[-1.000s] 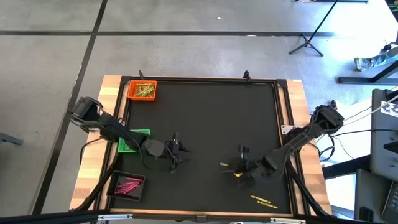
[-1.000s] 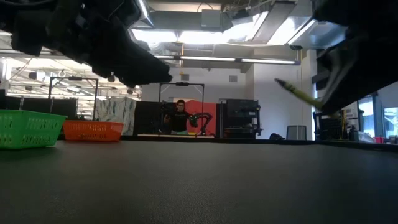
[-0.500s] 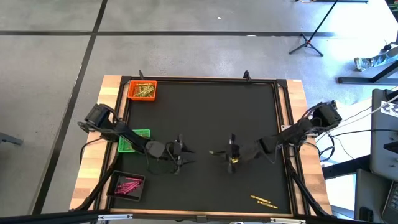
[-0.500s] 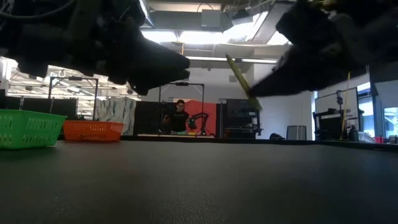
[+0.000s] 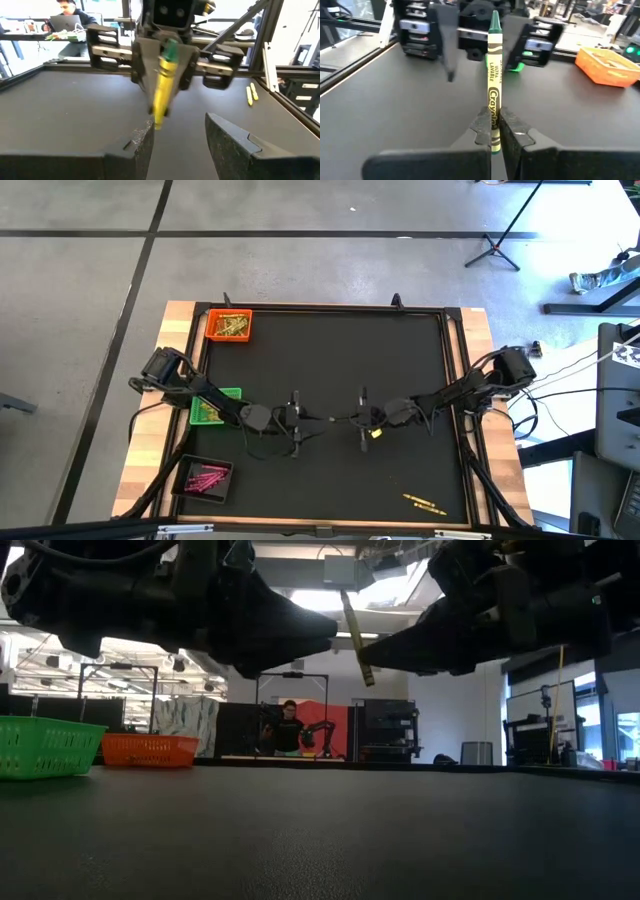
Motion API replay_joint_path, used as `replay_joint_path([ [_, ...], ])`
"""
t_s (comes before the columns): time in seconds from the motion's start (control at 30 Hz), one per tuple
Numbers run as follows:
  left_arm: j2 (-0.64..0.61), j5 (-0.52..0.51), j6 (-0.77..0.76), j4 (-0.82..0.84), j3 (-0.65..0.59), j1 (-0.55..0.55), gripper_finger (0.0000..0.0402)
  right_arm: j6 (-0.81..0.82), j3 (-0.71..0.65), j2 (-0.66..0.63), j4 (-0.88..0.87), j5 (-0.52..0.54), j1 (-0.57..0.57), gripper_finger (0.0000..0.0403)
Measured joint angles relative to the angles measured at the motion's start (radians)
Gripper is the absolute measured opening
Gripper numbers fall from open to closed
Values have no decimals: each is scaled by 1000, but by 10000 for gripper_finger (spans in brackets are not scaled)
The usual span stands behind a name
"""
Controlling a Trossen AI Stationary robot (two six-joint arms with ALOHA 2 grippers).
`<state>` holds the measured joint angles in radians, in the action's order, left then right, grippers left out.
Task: Sort crayons
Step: Put the green crayon into the orange bin
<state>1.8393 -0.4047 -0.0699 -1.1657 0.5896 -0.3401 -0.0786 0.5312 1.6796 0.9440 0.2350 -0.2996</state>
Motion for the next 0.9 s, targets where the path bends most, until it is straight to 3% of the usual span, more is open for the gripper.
replay_joint_path([
  [0.23, 0, 4, -15, -5, 9, 16, 158, -24, 0, 93, 155, -36, 0, 14],
  [0.57, -2, 6, 45, 13, 67, 17, 154, -35, 0, 102, 172, -63, -1, 14],
  [0.7, -2, 6, 46, 13, 68, 17, 127, -35, 0, 102, 175, -62, -1, 14],
  [0.9, -2, 10, 47, 11, 68, 17, 57, -32, 0, 102, 177, -69, -1, 15],
])
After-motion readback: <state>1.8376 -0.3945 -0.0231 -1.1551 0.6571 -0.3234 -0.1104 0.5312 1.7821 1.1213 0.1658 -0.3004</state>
